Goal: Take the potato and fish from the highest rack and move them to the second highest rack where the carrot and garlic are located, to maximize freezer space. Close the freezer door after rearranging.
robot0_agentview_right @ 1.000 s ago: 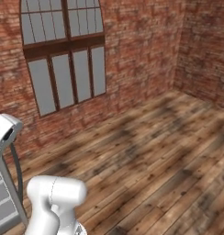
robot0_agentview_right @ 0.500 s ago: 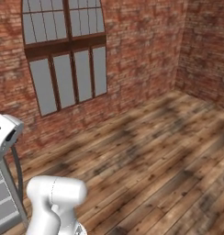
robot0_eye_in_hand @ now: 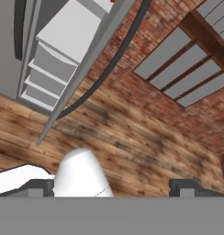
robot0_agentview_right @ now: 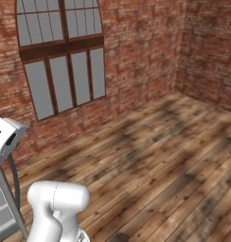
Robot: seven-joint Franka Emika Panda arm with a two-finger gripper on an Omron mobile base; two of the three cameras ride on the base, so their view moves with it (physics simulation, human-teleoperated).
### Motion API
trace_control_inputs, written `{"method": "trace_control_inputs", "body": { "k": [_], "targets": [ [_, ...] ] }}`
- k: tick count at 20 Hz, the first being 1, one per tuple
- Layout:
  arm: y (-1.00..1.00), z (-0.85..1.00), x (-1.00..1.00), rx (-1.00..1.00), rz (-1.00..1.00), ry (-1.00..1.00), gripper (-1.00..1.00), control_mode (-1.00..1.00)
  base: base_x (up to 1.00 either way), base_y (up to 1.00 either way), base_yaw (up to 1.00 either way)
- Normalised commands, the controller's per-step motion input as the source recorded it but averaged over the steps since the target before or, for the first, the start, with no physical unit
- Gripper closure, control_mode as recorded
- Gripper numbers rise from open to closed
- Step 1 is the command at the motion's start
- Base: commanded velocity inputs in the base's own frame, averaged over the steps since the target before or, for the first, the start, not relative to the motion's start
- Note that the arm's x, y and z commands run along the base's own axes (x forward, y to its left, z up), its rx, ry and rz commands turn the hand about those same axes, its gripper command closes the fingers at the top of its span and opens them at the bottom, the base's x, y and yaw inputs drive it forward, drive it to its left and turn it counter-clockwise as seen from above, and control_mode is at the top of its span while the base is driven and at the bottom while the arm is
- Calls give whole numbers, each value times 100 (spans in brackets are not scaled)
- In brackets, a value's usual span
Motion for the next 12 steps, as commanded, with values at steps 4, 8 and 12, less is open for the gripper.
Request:
{"method": "trace_control_inputs", "body": {
  "k": [4, 8, 12],
  "targets": [
    [0, 0, 0, 0, 0, 0, -100, 100, -100, -37, -8],
    [0, 0, 0, 0, 0, 0, -100, 100, -97, -2, 0],
    [0, 0, 0, 0, 0, 0, -100, 100, -91, 5, 6]
  ]
}}
